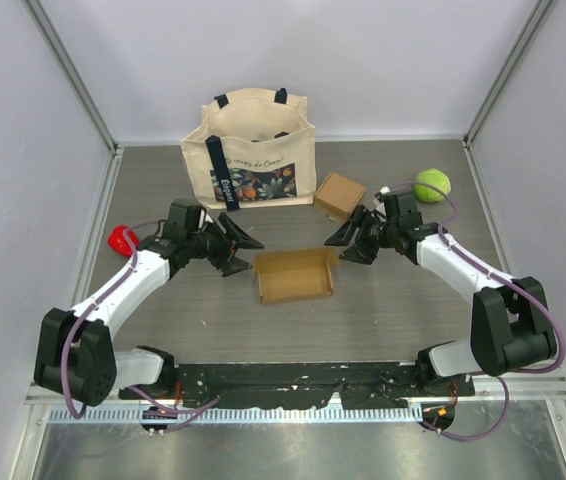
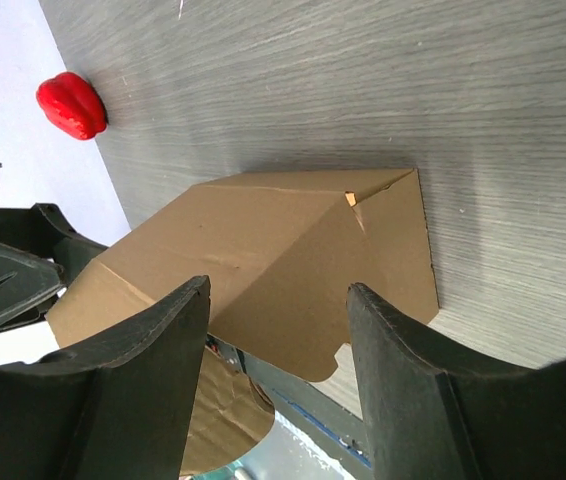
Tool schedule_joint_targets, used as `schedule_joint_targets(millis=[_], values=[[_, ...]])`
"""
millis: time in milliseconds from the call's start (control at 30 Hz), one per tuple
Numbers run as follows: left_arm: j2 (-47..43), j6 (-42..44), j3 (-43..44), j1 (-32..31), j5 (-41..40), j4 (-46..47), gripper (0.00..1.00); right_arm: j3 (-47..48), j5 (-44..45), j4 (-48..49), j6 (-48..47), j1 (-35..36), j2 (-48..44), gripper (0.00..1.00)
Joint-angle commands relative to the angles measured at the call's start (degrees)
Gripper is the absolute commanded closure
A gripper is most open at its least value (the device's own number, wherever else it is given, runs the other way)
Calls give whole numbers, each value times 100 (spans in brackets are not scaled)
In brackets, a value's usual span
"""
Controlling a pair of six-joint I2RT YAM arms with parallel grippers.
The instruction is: Fold the paper box
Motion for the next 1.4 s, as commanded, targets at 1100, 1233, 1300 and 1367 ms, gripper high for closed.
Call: schedule_joint_targets(millis=[1100,1233,1300,1367], values=[[-20,803,-848,-604,-169,815,53,-841,22,1272,442,699,-187,44],[-239,1119,-1068,-604,-240,683,49,-806,285,1193,240,822,-310,44],[-485,1225,-1138,-604,-292,700,43,-789,338,1202,161,875,-354,44],[-739,1365,-1122,-613,-449,570,37,-736,426,1175,91,919,-354,44]])
